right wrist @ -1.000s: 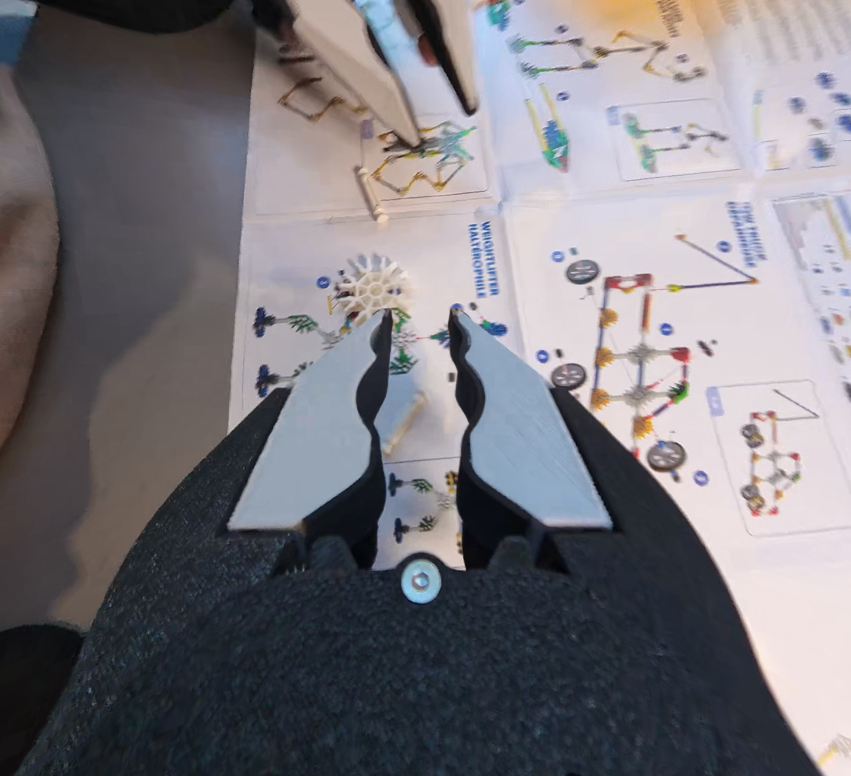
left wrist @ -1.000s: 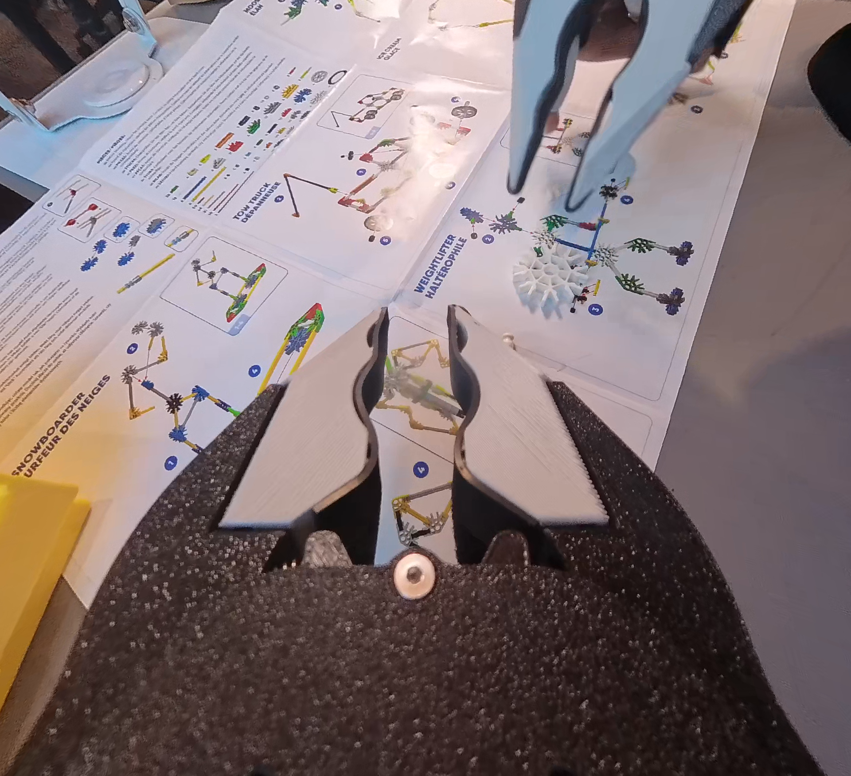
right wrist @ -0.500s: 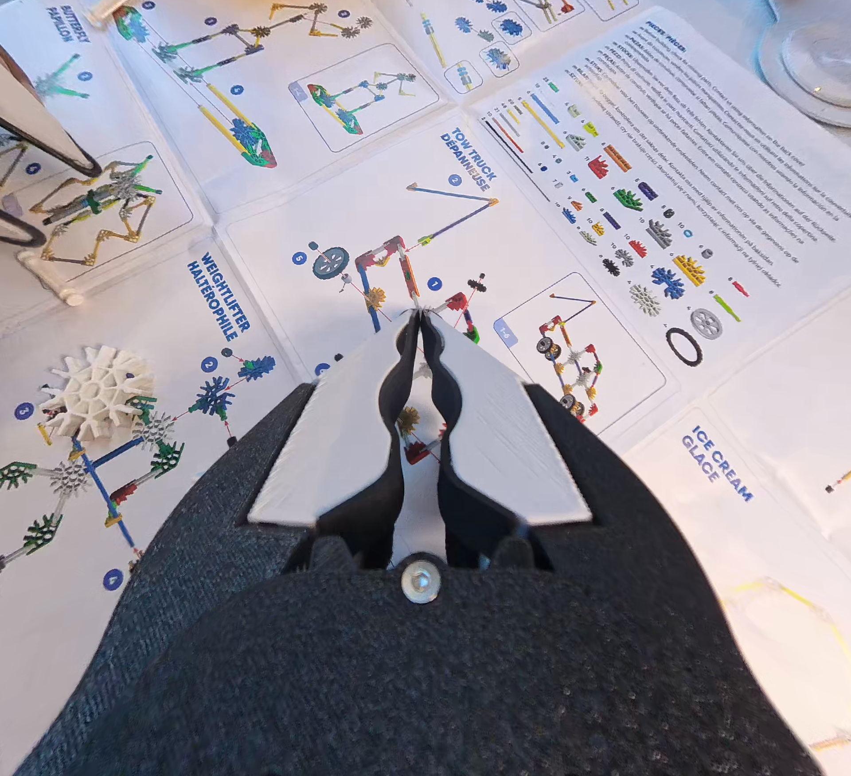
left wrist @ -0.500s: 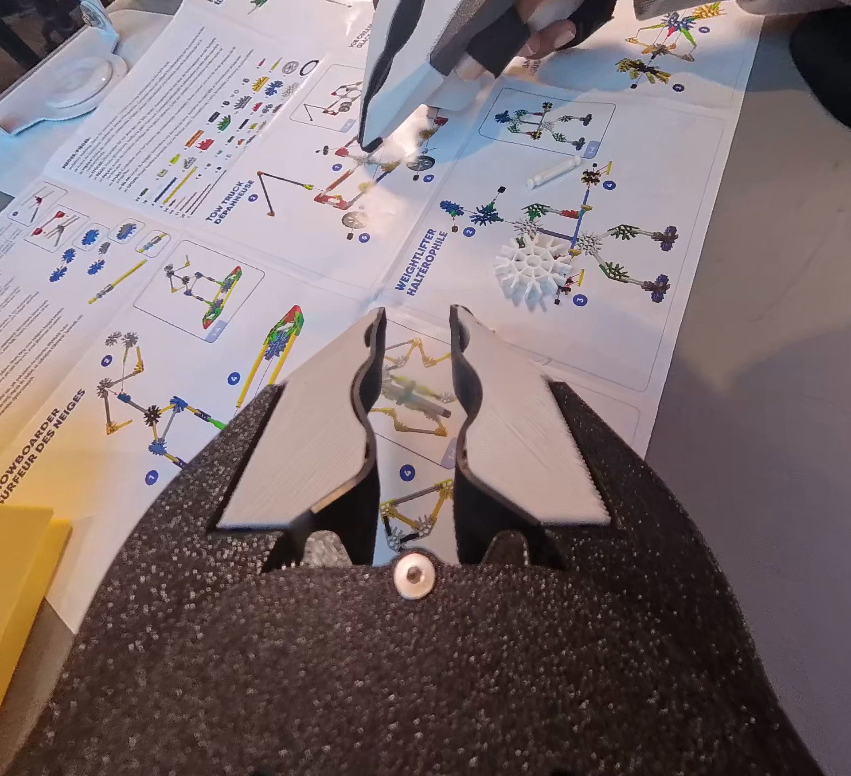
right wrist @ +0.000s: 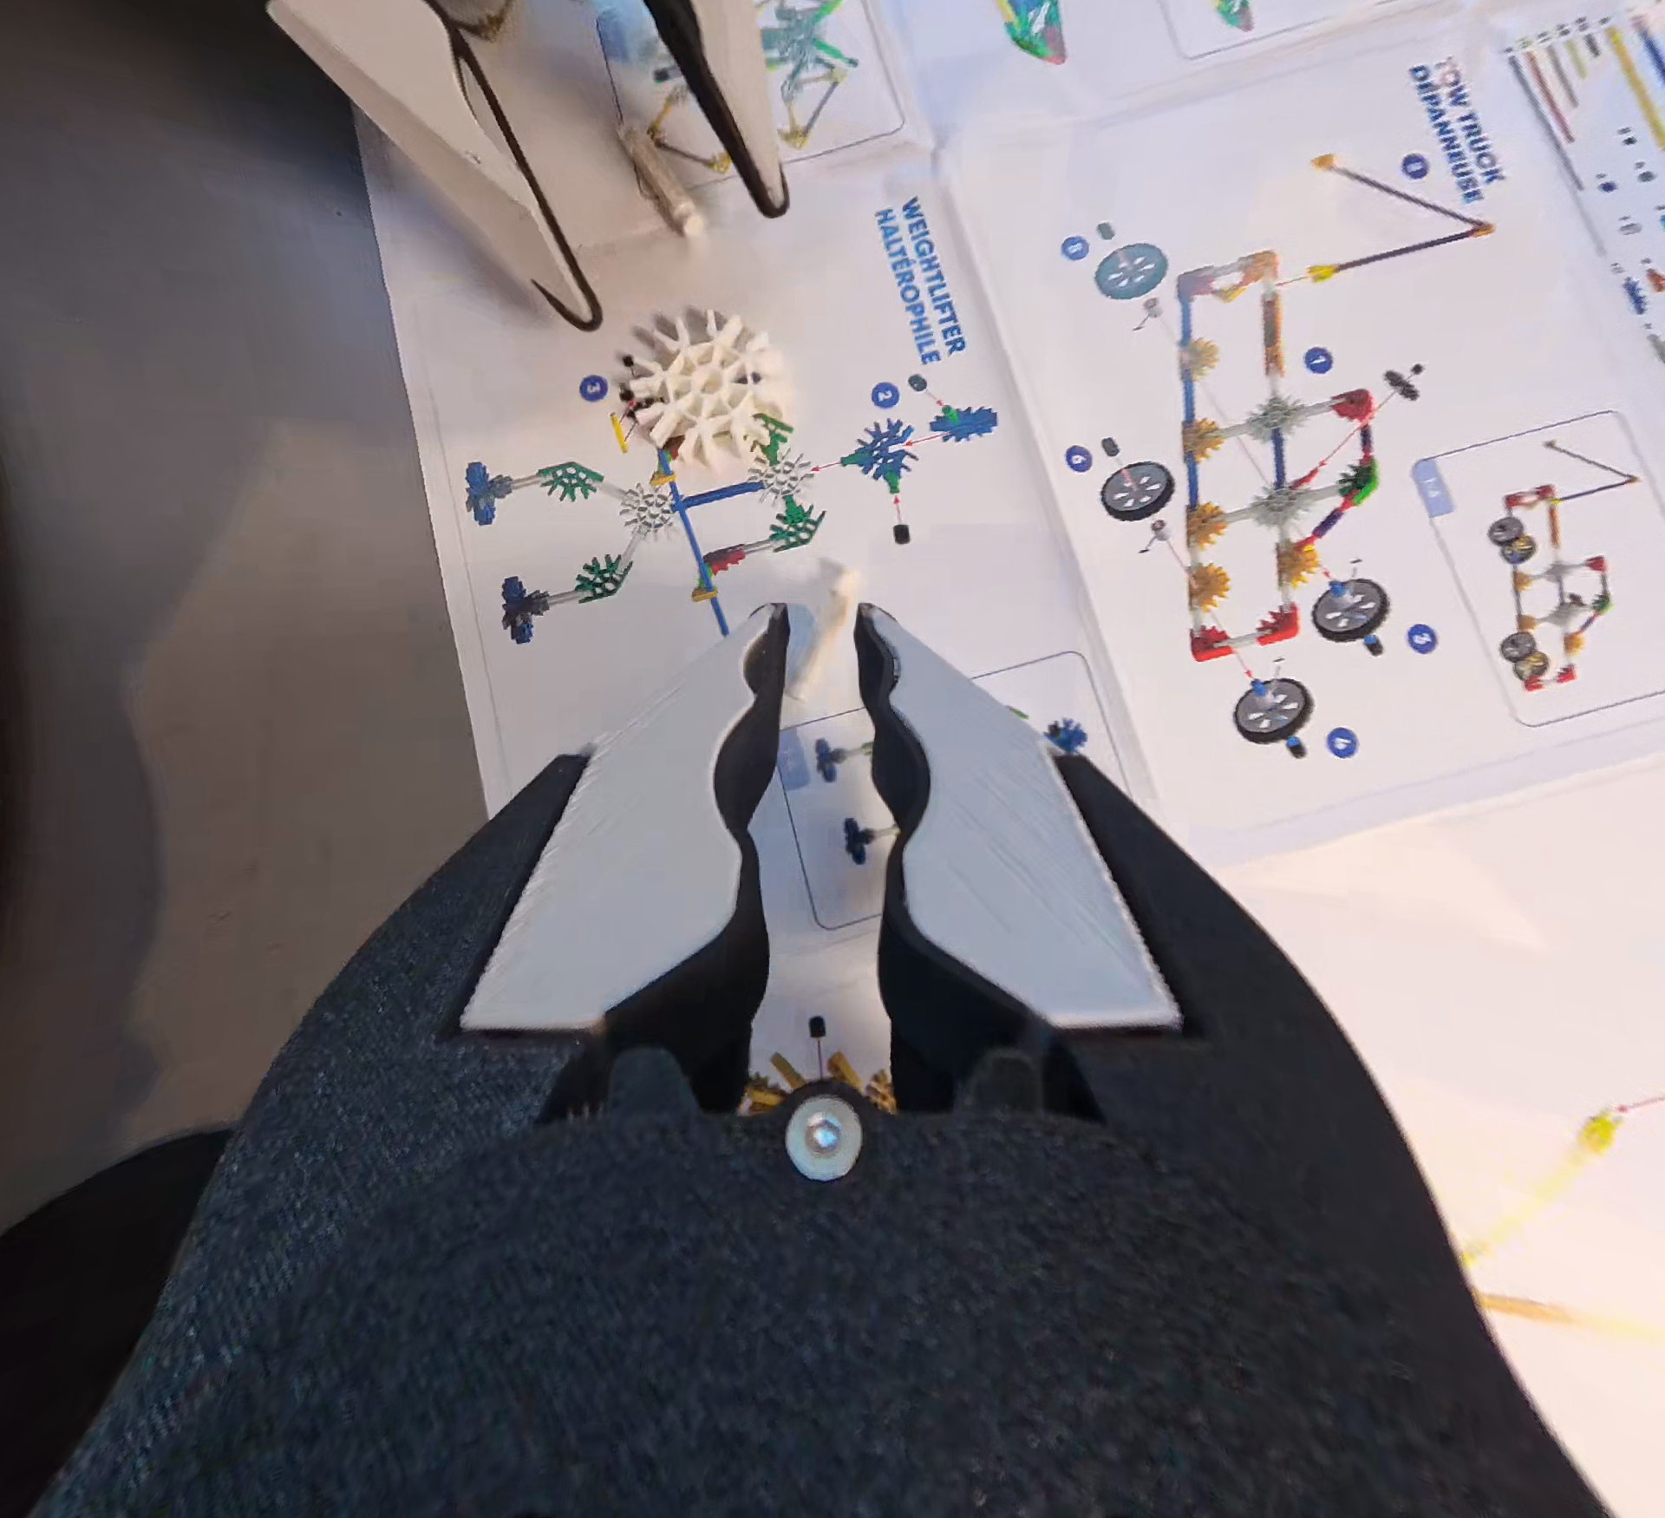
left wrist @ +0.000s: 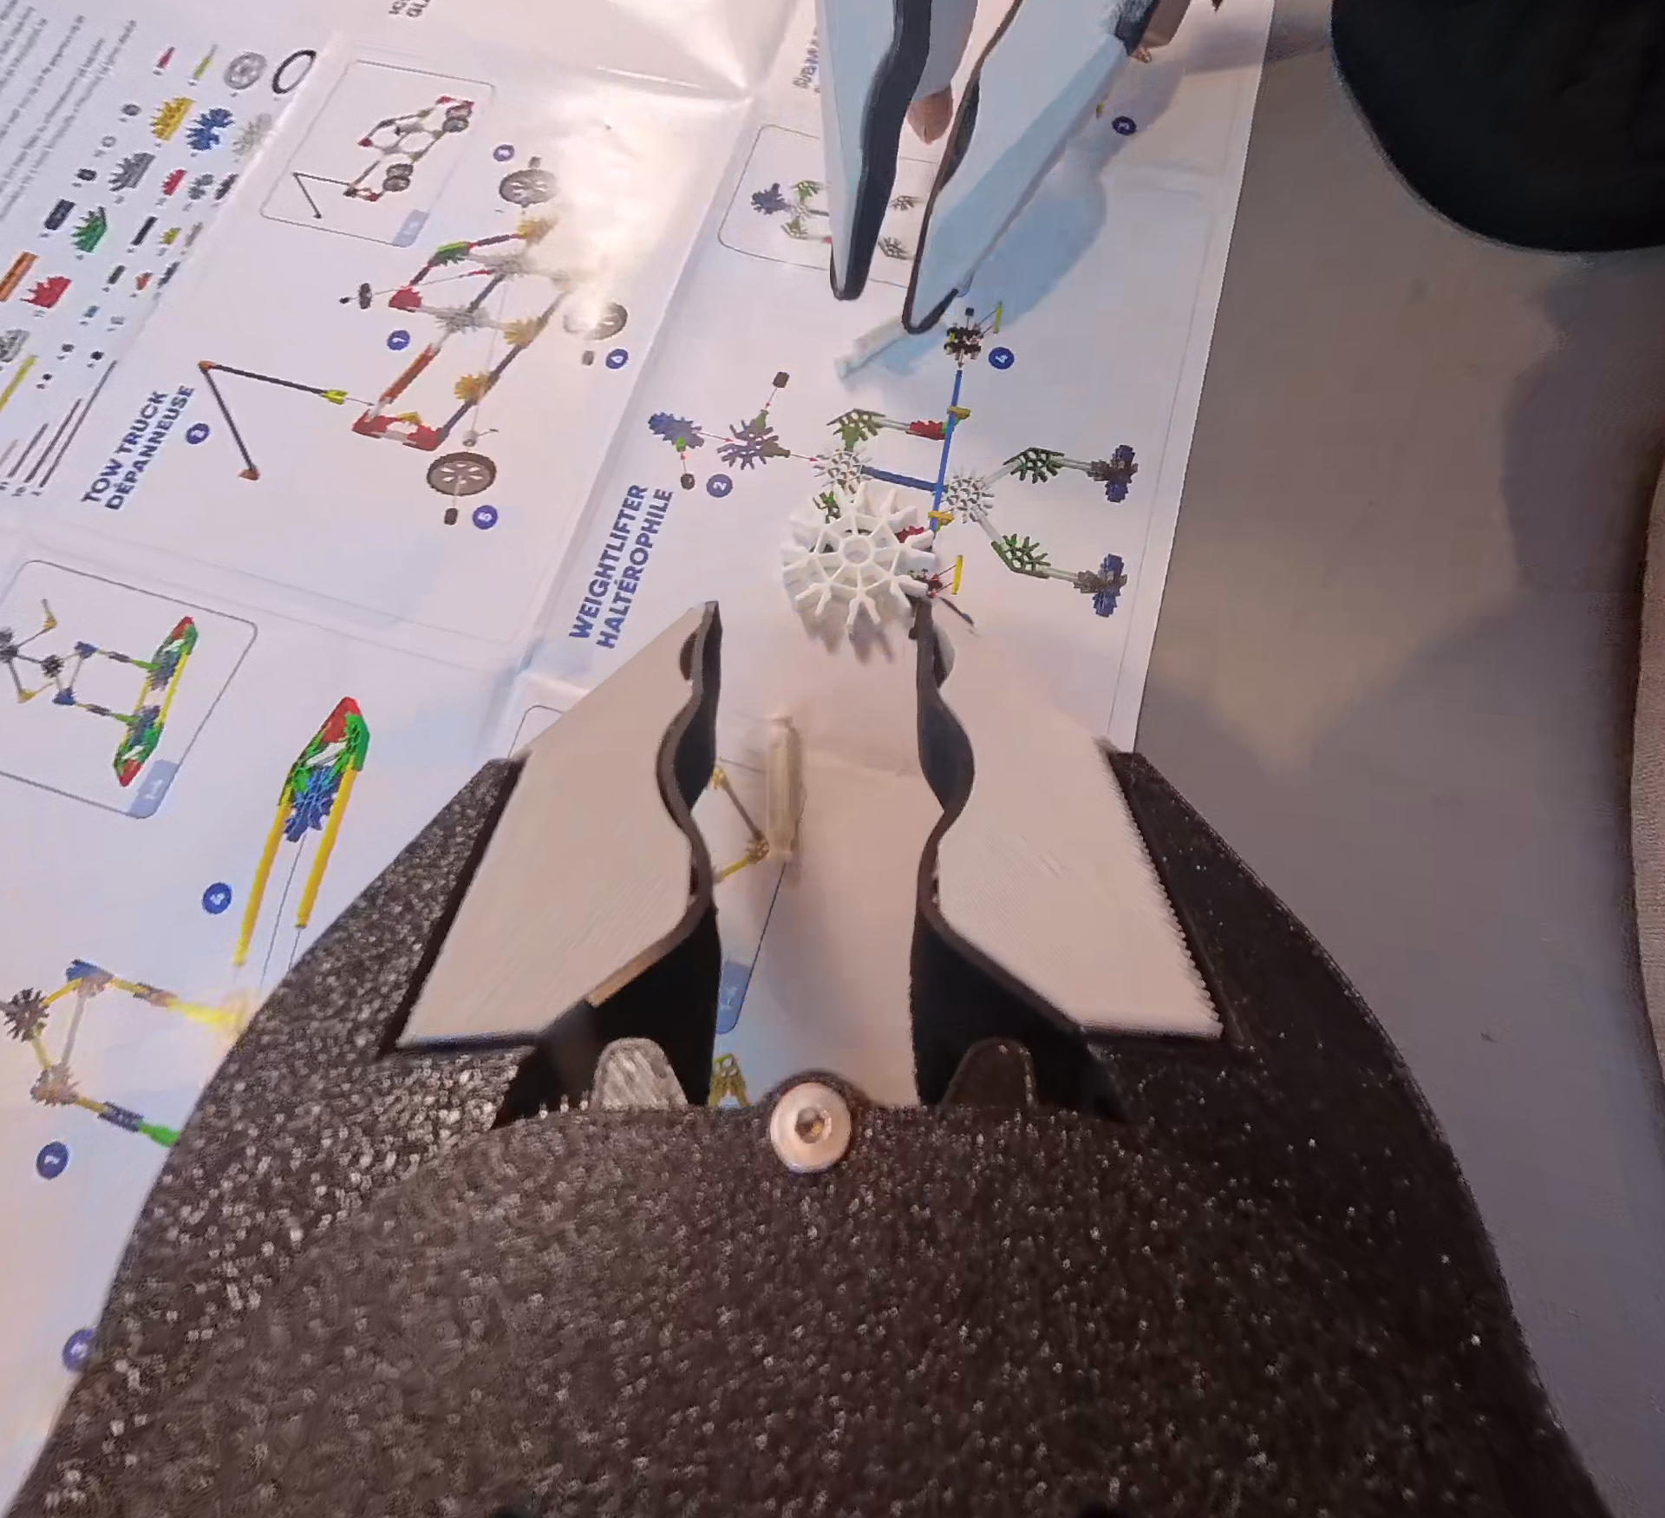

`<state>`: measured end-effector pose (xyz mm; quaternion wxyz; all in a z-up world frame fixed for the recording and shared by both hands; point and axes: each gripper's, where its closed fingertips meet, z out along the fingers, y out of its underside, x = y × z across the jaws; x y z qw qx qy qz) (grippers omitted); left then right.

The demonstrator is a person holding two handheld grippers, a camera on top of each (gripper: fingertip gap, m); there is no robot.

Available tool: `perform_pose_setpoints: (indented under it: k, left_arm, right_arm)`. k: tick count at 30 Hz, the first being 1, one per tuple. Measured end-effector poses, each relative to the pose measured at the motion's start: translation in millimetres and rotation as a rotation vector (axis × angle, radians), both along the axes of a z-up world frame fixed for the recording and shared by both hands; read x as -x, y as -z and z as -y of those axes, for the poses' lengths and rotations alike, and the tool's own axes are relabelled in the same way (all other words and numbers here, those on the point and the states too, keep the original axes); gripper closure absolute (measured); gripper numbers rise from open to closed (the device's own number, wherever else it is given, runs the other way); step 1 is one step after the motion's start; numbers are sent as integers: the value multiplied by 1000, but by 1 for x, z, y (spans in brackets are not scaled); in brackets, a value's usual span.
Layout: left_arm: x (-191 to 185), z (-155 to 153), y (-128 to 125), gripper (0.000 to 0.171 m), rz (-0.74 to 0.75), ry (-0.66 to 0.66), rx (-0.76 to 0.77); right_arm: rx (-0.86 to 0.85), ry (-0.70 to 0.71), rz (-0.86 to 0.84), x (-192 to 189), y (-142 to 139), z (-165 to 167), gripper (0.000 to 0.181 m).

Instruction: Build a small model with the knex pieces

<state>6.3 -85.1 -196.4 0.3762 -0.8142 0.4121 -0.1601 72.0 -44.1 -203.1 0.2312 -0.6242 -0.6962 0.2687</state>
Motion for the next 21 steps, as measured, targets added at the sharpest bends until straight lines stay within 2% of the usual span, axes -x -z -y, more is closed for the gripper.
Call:
perform_pose_setpoints:
  k: [6, 11, 19, 21]
  left_arm:
    - [-9, -4, 11, 131, -87, 41, 25]
    - [-16, -4, 14, 142, -113, 91, 31]
    - [-24, 19, 14, 141, -106, 256, 32]
    - [-22, 20, 11, 135, -103, 260, 15]
  right_arm:
    - [9, -9, 31, 1, 8, 2, 175]
    - [32, -41, -16, 2, 4, 8, 176]
    - [83, -220, -109, 10, -14, 42, 176]
    - [106, -255, -123, 13, -15, 51, 176]
